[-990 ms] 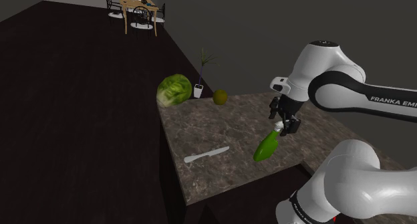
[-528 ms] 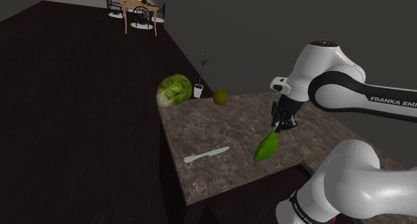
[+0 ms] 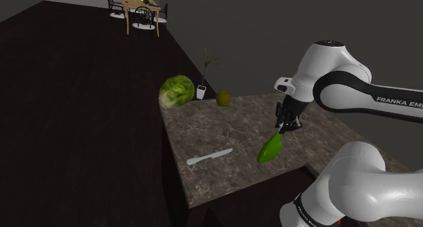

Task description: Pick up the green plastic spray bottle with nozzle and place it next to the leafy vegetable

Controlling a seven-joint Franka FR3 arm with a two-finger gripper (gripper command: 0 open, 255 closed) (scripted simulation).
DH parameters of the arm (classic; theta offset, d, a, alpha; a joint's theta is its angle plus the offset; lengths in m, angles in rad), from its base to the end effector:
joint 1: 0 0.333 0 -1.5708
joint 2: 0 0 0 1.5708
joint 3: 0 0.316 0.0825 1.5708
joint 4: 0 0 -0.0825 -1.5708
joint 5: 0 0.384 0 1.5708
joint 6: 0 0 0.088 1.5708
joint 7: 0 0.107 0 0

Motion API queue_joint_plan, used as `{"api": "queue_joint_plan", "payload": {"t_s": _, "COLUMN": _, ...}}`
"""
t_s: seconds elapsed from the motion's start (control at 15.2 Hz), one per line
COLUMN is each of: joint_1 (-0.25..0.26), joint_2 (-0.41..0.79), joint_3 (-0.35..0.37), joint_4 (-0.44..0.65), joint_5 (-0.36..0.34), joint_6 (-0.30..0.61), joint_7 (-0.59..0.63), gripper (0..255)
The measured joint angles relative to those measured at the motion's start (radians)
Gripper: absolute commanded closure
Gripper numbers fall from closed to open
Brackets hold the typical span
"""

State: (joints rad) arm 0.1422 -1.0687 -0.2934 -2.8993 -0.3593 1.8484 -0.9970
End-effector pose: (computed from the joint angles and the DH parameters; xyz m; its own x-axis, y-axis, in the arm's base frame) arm 0.2480 -0.0528 0.4230 0.4610 0.8845 -0.0714 0.8873 -0.4580 0.0549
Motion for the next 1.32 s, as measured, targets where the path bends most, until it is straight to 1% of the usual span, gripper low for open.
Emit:
{"api": "queue_joint_plan", "payload": {"t_s": 0.92, "joint_1": 0.026, "joint_2": -0.005, "joint_3": 0.05, "joint_4": 0.176, "joint_5": 0.055, "joint_6": -0.179, "joint_7": -0.017, "gripper": 255}}
{"api": "queue_joint_plan", "payload": {"t_s": 1.32, "joint_1": 0.036, "joint_2": 0.02, "joint_3": 0.066, "joint_4": 0.266, "joint_5": 0.072, "joint_6": -0.243, "joint_7": -0.025, "gripper": 255}}
